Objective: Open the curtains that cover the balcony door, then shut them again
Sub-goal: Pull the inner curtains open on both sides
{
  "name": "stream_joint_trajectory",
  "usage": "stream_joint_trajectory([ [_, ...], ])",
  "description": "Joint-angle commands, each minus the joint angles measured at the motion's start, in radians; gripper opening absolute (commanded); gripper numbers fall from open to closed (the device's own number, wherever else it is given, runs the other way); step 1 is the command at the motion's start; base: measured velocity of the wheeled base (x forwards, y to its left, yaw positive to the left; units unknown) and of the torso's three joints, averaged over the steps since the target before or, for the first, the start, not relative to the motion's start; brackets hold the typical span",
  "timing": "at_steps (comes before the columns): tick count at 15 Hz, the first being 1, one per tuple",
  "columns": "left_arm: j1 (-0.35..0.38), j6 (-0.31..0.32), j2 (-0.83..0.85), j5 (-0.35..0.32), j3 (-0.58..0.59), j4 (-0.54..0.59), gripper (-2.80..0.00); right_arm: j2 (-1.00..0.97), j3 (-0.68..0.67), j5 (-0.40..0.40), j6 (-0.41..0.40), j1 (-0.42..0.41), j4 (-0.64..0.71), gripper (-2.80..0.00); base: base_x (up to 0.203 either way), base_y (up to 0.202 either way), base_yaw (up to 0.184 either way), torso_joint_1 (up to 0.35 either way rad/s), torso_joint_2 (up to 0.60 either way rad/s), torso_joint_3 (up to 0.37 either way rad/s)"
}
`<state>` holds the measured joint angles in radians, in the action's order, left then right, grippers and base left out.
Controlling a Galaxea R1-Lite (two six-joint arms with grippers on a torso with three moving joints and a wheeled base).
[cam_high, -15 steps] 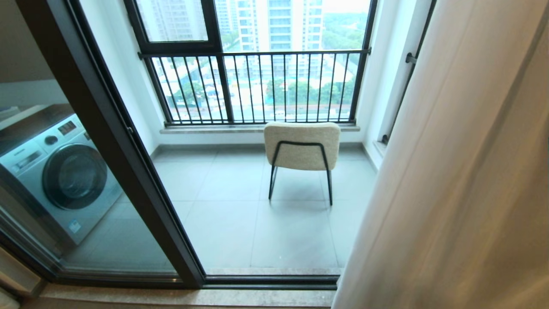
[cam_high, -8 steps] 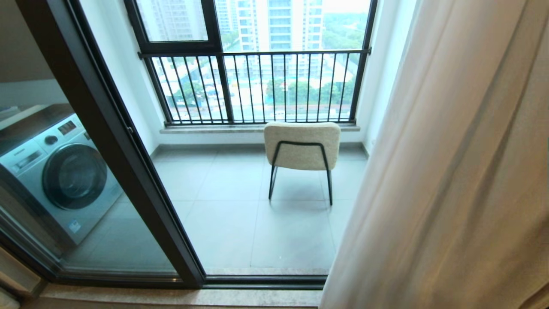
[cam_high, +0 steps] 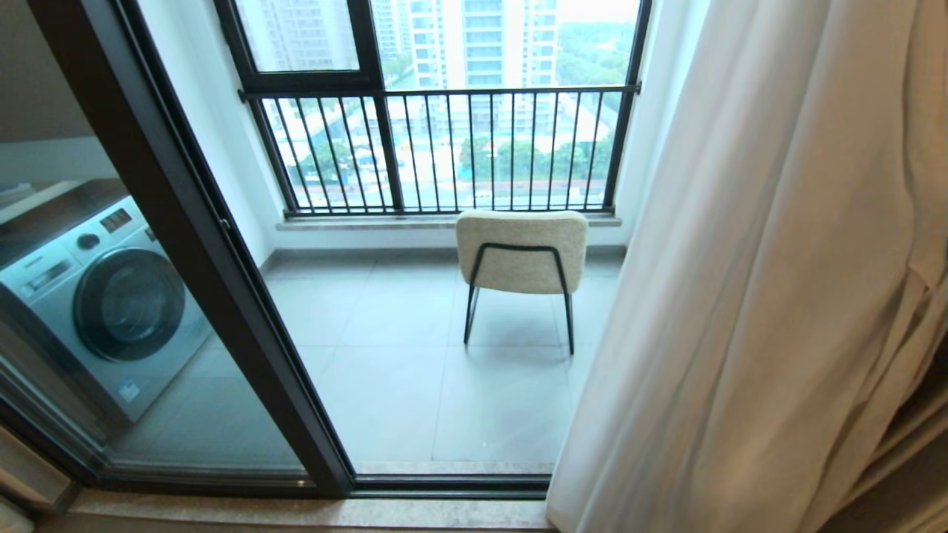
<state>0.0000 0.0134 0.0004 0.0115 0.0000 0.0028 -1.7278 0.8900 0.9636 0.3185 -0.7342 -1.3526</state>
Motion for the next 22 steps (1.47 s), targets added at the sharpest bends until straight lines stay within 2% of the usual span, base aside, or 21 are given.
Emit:
stream_joint_trajectory([
  [1, 0.0, 0.0, 0.001, 0.001, 0.0, 0.0, -2.8, -0.026, -0.002, 0.006, 0.003, 0.025, -0.01, -2.8, 0.0, 0.0, 0.0, 0.0, 0.0, 0.0],
  [5, 0.0, 0.0, 0.0, 0.001, 0.0, 0.0, -2.8, -0.061, 0.001, 0.006, 0.004, 0.061, -0.01, -2.8, 0.0, 0.0, 0.0, 0.0, 0.0, 0.0],
  [12, 0.0, 0.0, 0.0, 0.001, 0.0, 0.0, -2.8, -0.076, -0.002, 0.004, 0.005, 0.062, -0.008, -2.8, 0.0, 0.0, 0.0, 0.0, 0.0, 0.0],
  [13, 0.0, 0.0, 0.0, 0.001, 0.0, 0.0, -2.8, -0.075, -0.002, 0.001, 0.006, 0.062, -0.01, -0.35, 0.0, 0.0, 0.0, 0.0, 0.0, 0.0],
  [14, 0.0, 0.0, 0.0, 0.001, 0.0, 0.0, -2.8, -0.073, -0.005, 0.0, 0.005, 0.062, -0.01, 0.0, 0.0, 0.0, 0.0, 0.0, 0.0, 0.0],
  [18, 0.0, 0.0, 0.0, 0.001, 0.0, 0.0, -2.8, -0.041, -0.039, 0.0, 0.004, 0.062, -0.011, 0.0, 0.0, 0.0, 0.0, 0.0, 0.0, 0.0],
  [22, 0.0, 0.0, 0.0, 0.001, 0.0, 0.0, -2.8, 0.04, -0.13, 0.0, 0.007, 0.054, -0.011, 0.0, 0.0, 0.0, 0.0, 0.0, 0.0, 0.0],
])
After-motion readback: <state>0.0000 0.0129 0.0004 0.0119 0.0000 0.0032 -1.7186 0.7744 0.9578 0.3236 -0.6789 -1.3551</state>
